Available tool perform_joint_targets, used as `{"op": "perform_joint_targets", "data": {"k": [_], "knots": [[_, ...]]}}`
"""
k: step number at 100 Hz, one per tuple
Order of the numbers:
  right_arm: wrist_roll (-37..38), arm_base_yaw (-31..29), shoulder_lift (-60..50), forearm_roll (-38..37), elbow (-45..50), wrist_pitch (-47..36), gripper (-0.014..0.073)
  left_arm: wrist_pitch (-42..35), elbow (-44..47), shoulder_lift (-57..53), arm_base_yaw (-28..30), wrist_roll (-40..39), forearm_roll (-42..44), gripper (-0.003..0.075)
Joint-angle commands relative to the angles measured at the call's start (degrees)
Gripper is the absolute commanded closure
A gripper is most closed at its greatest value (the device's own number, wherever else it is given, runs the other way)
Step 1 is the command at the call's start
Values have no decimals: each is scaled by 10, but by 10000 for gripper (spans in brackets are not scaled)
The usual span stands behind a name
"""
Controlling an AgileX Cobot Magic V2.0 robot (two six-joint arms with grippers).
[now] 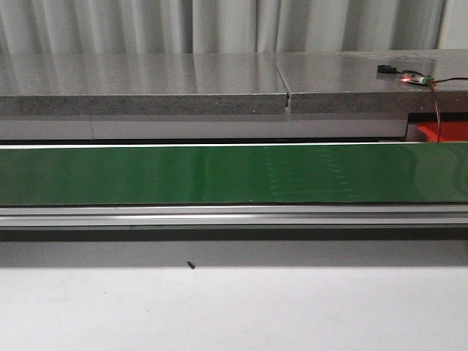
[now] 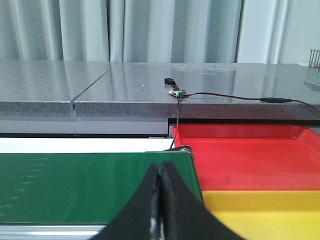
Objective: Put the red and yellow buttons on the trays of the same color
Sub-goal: 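Grasp a red button from the cluster with the left gripper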
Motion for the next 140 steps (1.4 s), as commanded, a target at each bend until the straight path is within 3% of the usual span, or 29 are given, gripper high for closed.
{"op": "perform_joint_targets", "data": {"k": [1,19,31,89,140], "knots": [[-2,2,-12,-7,-8,-42,660,-19,-19,-32,0,-4,-7,257],[-2,2,-12,-7,-8,-42,660,-21,-19,-32,0,-4,-7,461],[-2,2,-12,-7,-8,-42,660,-21,-19,-32,0,-3,-8,533],[-2,2,-12,-7,-8,-42,660,21,-19,-150,-2,3,9,532],[-2,2,-12,-7,-8,-42,660,-1,34,-198,-101,15,9,532]]}}
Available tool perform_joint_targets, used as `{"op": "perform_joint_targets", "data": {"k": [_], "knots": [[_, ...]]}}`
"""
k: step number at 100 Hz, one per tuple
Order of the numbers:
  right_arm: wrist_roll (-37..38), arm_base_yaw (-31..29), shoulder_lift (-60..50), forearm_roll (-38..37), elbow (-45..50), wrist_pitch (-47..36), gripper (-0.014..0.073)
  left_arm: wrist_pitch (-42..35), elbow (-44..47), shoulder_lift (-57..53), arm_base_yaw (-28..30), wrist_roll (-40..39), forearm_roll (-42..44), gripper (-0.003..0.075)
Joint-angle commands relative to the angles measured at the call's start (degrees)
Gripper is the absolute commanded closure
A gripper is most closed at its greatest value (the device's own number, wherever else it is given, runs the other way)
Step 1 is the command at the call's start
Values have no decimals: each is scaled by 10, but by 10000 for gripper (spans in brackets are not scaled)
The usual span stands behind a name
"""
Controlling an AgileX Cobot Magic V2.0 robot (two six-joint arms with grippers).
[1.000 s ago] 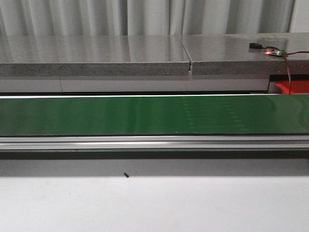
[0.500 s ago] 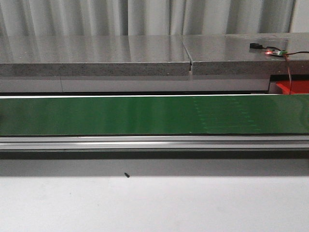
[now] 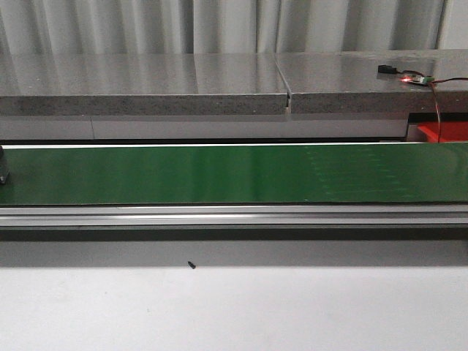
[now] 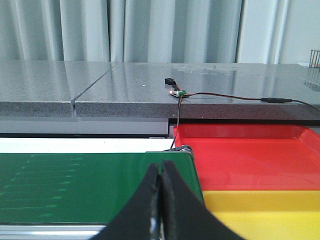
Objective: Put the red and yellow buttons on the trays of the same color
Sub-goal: 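Grasp a red button from the cluster with the left gripper, then place the red button on the belt and open the left gripper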
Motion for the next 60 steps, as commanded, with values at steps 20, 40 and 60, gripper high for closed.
{"op": "perform_joint_targets", "data": {"k": [20,40,60], "knots": [[-2,2,-12,-7,-8,-42,660,-12,-10,-25,-10,1,-2,527],[-2,2,-12,-7,-8,-42,660,4,-10,-25,-10,1,9,527],[-2,2,-12,-7,-8,-42,660,7,-10,-10,-10,1,-15,527]]}}
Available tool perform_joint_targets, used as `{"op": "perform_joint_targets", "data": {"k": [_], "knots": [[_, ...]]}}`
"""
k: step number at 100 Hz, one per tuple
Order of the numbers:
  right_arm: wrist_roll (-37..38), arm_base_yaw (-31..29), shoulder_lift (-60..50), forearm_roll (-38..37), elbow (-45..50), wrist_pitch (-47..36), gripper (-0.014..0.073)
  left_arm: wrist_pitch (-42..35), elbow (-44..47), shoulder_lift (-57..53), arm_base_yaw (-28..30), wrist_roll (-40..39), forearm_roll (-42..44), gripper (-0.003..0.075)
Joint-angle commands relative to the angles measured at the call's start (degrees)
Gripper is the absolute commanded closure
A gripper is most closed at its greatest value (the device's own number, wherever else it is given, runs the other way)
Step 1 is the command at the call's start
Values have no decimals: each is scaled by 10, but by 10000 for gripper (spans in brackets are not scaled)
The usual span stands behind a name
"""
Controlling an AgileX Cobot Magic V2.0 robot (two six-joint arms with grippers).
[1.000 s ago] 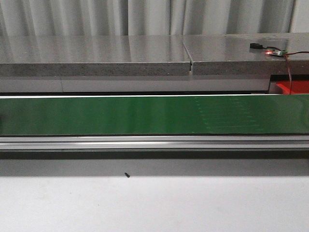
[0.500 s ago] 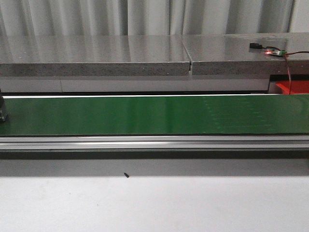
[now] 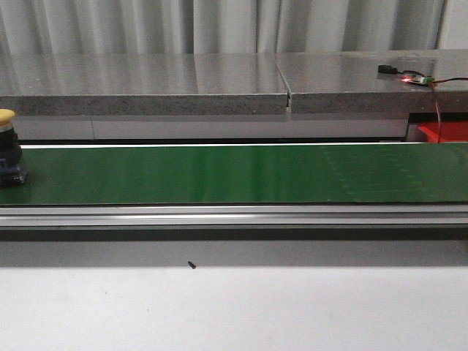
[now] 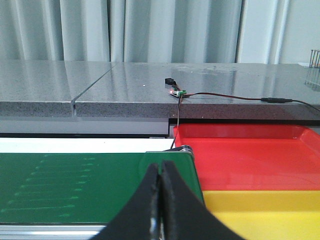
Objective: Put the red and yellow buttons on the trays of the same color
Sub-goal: 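Place the red button on the belt and open the left gripper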
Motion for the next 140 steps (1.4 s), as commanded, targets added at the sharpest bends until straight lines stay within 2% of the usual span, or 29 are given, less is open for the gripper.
{"op": "perform_joint_targets", "data": {"k": [1,10,17,24,36,43,68,75,82,99,111,128,140], "knots": [[-2,2,-12,-7,-8,-42,660,-12,-14,-12,-4,1,-25,527],[-2,2,-12,-7,-8,-42,660,-12,-14,-5,-4,1,-29,524],[-2,2,-12,-7,-8,-42,660,-12,-14,-5,-4,1,-29,490],[-2,2,-12,-7,-8,-42,660,-9,-14,-5,-4,1,-29,423],[-2,2,-12,-7,-8,-42,660,-5,-14,-4,-4,1,-31,263],[-2,2,-12,-7,-8,-42,660,-6,-14,-4,-4,1,-33,204],[-2,2,-12,-7,-8,-42,660,-34,-14,-45,-18,28,-35,195],[-2,2,-12,-7,-8,-42,660,-43,-14,-70,-34,33,-35,218],[-2,2,-12,-7,-8,-42,660,-48,-14,-95,-56,33,-30,280],[-2,2,-12,-7,-8,-42,660,-59,-14,-148,-131,33,15,564],[-2,2,-12,-7,-8,-42,660,-56,-14,-176,-180,33,18,737],[-2,2,-12,-7,-8,-42,660,-54,-12,-210,-241,33,19,739],[-2,2,-12,-7,-8,-42,660,-58,7,-245,-262,38,19,739]]}}
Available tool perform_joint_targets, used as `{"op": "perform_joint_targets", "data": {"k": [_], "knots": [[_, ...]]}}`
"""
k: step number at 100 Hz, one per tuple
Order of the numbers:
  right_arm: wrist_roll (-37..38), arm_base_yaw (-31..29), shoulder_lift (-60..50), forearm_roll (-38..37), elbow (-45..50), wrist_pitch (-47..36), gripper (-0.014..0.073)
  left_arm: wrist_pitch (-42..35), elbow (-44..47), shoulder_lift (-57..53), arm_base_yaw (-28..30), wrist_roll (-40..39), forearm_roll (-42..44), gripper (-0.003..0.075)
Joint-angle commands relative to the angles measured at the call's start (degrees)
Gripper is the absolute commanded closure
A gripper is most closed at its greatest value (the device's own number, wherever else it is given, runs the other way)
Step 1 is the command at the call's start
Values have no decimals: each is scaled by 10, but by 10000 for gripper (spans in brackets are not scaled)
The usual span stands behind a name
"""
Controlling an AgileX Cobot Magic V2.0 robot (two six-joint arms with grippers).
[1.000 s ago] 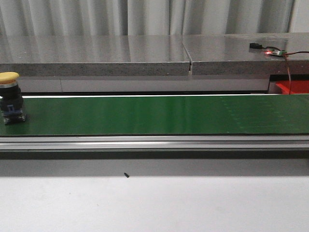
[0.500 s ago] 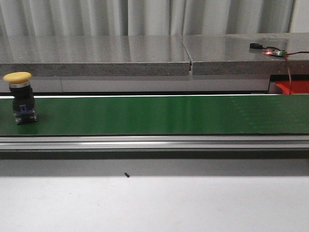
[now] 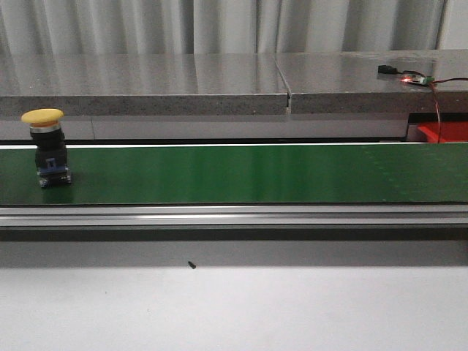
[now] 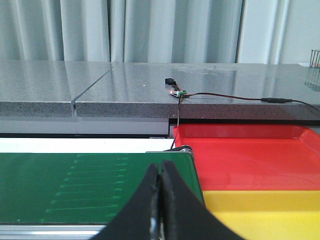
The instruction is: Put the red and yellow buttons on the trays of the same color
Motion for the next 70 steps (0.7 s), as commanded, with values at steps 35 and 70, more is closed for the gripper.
{"op": "perform_joint_targets", "data": {"k": [35,70], "knots": [[-2,2,-12,-7,-8,-42,660,-91,159,-172,-16,-3,-26,738],[-2,1,-12,-7,-8,-44,660,-110,335,-343,-16,-3,-24,738]]}}
